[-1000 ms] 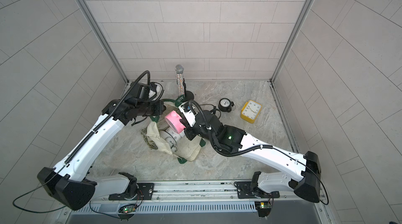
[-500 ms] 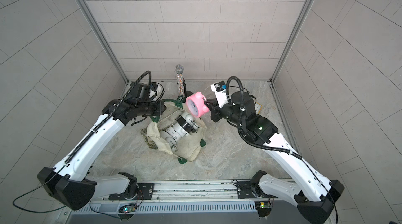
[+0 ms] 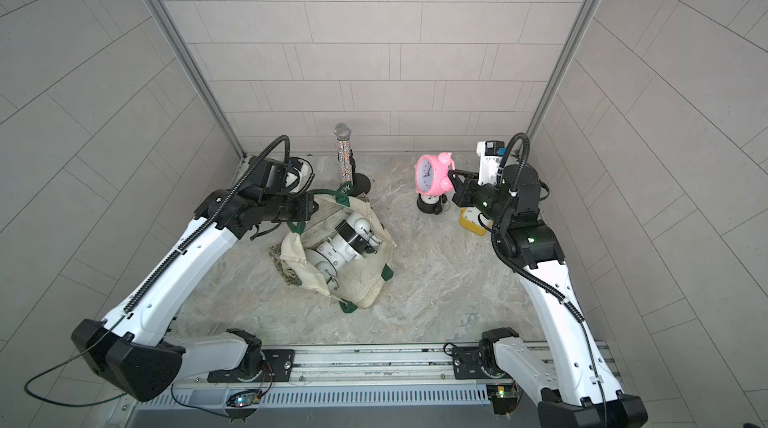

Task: Take the alarm clock out of the canvas bag
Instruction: Pick up the alarm from the canvas bag, then place the alarm at the center of the board.

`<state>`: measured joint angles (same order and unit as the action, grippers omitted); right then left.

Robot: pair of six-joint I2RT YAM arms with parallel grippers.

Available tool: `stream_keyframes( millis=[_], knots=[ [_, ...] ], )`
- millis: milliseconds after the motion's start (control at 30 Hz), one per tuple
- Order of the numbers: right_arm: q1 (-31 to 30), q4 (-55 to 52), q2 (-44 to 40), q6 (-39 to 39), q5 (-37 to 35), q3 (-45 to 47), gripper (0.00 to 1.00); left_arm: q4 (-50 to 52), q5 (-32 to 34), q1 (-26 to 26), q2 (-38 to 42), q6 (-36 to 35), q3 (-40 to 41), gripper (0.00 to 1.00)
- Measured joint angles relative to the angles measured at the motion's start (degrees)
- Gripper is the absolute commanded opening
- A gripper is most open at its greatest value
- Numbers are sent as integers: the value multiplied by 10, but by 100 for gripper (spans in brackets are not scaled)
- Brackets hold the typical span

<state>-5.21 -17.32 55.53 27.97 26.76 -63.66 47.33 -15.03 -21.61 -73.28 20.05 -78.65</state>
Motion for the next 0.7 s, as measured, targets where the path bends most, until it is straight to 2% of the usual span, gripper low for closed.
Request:
stream_keyframes(
  millis=[267, 700],
  knots=[
    [20, 61, 34, 75, 12, 148, 0, -1, -4, 0, 0, 0, 0, 0],
    [35, 211, 134, 189, 55, 258, 0, -5, -13, 0, 0, 1, 4, 0]
  ],
)
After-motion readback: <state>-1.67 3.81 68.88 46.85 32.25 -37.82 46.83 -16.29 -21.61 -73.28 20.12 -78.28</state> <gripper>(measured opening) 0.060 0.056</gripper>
